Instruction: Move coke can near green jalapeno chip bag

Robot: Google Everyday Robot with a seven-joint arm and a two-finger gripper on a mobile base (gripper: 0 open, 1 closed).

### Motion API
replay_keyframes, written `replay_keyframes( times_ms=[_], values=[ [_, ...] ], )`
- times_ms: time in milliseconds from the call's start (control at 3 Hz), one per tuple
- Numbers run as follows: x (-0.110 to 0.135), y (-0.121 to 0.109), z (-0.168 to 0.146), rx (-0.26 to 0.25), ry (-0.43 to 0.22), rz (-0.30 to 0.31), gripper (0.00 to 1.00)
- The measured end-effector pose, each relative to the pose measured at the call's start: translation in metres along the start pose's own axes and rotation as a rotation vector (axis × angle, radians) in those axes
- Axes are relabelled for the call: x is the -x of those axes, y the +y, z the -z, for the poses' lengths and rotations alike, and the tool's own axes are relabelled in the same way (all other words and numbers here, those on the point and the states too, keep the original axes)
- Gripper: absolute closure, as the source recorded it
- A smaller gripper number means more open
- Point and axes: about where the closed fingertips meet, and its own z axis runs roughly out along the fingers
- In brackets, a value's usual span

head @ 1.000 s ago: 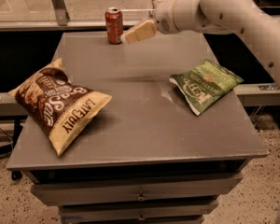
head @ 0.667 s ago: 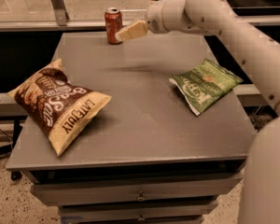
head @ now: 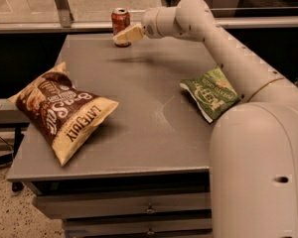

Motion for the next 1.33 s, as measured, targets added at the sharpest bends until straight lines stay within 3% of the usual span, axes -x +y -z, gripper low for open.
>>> replay_keyframes(
  times_ms=[333, 667, 1000, 1333],
  values=[
    [0.000, -0.007, -0.028, 0.004, -0.023, -0.020, 0.00],
    [0.007, -0.004, -0.044, 0.040, -0.038, -0.031, 0.17],
    [0.011, 0.004, -0.047, 0.089, -0.036, -0.058, 0.41],
    [0.017, 0.010, -0.035, 0.127, -0.052, -0.095, 0.65]
  ],
)
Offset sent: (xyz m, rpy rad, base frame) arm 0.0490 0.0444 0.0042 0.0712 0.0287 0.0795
